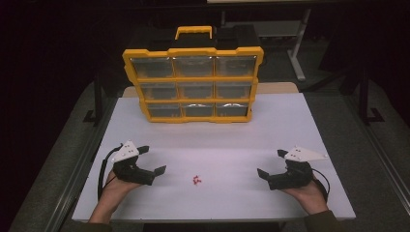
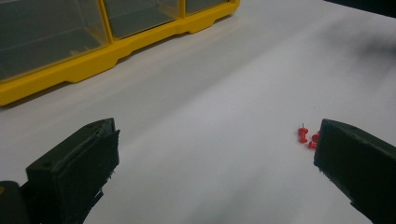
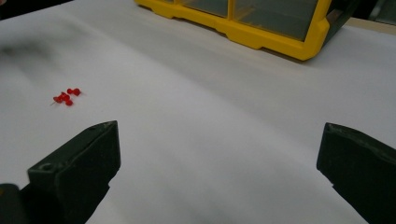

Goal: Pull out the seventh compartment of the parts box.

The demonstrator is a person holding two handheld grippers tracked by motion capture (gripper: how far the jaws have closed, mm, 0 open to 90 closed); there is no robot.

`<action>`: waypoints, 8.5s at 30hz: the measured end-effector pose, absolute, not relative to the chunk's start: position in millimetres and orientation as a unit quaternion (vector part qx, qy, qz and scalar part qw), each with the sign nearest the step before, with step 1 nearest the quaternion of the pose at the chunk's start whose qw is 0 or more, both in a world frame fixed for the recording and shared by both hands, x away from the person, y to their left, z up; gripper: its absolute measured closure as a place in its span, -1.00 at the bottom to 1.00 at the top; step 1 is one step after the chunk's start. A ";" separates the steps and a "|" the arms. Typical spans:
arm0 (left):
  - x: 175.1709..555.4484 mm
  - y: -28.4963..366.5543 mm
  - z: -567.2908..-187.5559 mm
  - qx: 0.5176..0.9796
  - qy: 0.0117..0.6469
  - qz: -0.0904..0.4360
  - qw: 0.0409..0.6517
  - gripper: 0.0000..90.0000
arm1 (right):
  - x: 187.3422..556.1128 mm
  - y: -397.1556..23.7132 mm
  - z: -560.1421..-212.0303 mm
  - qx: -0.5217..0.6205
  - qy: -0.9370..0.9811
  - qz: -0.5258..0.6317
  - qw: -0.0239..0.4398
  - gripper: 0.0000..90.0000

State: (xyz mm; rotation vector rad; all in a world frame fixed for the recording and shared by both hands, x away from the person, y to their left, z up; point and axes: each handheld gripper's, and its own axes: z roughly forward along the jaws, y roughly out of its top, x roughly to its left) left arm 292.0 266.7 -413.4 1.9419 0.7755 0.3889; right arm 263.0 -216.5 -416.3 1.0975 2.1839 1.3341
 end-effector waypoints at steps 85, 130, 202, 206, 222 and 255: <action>335.3 225.2 -407.4 0.790 0.291 0.165 0.514 -1.00 | 262.4 -209.9 -421.4 0.376 0.774 0.483 0.164 -1.00; 358.8 185.2 -405.7 0.790 0.269 0.153 0.529 -1.00 | 263.7 -210.6 -424.1 0.379 0.771 0.486 0.159 -1.00; 358.2 154.6 -421.7 0.834 0.187 0.250 0.455 -1.00 | 263.9 -209.9 -424.7 0.371 0.775 0.487 0.157 -1.00; 357.4 153.4 -422.3 0.836 0.183 0.255 0.450 -1.00 | 263.9 -209.9 -424.6 0.371 0.775 0.488 0.157 -1.00; 355.0 149.1 -423.7 0.842 0.163 0.279 0.431 -1.00 | 264.0 -209.5 -424.8 0.370 0.775 0.488 0.155 -1.00; 349.2 141.1 -427.2 0.858 0.104 0.349 0.364 -1.00 | 263.6 -209.7 -424.8 0.371 0.775 0.488 0.156 -1.00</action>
